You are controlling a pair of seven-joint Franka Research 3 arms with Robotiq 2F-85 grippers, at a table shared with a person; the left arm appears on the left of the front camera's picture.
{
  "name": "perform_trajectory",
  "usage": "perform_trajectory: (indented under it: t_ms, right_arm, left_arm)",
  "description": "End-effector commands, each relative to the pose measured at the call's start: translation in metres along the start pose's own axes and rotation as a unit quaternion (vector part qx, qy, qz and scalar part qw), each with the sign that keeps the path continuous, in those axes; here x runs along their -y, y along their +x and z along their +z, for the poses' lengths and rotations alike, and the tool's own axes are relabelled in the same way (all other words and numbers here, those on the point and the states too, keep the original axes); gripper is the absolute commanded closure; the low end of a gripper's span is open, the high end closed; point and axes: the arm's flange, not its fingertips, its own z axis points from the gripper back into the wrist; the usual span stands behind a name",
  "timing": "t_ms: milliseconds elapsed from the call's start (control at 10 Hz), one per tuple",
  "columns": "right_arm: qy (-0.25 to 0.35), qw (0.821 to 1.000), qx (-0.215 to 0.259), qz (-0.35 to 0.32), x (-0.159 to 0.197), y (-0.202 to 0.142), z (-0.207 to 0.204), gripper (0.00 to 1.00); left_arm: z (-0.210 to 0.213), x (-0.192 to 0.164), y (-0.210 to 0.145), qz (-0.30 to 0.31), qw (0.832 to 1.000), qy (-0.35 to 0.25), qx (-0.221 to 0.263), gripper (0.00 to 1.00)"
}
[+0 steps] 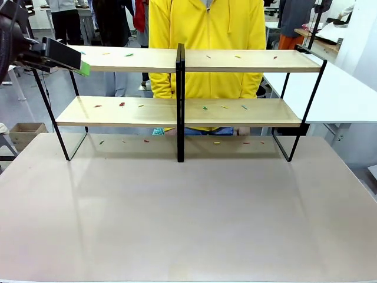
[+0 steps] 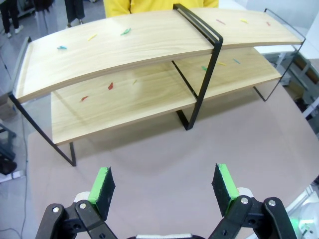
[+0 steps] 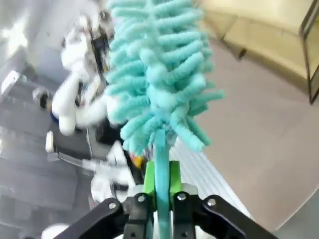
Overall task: Clean the shelves.
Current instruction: Pick up the Duster when the human hands it over.
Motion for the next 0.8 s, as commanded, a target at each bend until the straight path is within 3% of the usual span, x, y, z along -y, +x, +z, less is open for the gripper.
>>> perform_trajectory:
  t_ms: [0, 700]
  right_arm:
    - [-0.013, 0.997, -0.078, 0.012, -0.0198, -0.0005, -0.0189, 1.00]
    - [-0.013, 0.997, -0.078, 0.012, -0.0198, -0.0005, -0.0189, 1.00]
  left_arm:
    - [-0.0005, -0.0008, -0.0003, 0.001, 1.000, 0.004, 0.000, 0.00]
    - [-0.0005, -0.0008, -0.0003, 0.001, 1.000, 0.004, 0.000, 0.00]
